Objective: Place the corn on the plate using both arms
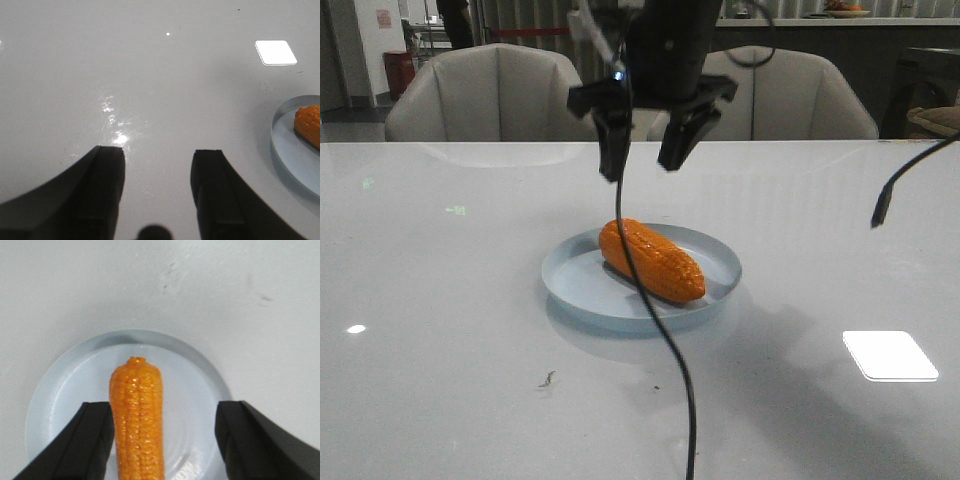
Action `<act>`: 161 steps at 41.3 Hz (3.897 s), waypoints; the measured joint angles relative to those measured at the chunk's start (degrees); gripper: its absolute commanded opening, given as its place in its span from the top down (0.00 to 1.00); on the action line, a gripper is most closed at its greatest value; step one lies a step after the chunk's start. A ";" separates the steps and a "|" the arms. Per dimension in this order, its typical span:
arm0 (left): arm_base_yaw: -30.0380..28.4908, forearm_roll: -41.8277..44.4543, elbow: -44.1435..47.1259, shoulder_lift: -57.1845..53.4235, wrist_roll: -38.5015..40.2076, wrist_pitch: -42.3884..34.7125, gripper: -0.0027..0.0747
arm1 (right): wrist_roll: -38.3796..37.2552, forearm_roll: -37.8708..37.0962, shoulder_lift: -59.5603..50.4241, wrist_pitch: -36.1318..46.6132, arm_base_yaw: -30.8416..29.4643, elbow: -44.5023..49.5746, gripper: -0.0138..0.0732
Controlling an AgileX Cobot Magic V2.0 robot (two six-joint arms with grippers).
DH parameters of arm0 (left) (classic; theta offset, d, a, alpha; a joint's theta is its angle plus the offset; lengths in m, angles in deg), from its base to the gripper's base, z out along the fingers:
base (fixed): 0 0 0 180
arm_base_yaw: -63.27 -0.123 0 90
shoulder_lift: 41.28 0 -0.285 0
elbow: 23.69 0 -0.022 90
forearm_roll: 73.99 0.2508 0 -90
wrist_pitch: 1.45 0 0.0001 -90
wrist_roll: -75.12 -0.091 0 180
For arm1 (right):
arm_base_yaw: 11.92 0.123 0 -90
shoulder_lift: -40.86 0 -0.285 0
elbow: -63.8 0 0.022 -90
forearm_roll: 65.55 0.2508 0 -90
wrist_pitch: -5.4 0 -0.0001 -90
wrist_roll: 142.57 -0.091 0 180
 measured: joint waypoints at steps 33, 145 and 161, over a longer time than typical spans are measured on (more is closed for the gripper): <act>0.00 0.00 0.00 0.00 0.00 0.00 0.48 | 3.62 6.85 -34.63 0.92 -27.70 18.94 0.22; 0.00 5.96 27.98 -34.54 0.00 -21.37 0.84 | 4.03 7.45 -81.85 23.47 -27.83 80.29 0.22; -0.21 6.27 40.53 -56.93 0.00 -21.88 0.84 | 4.03 7.45 -81.85 23.47 -27.83 80.29 0.22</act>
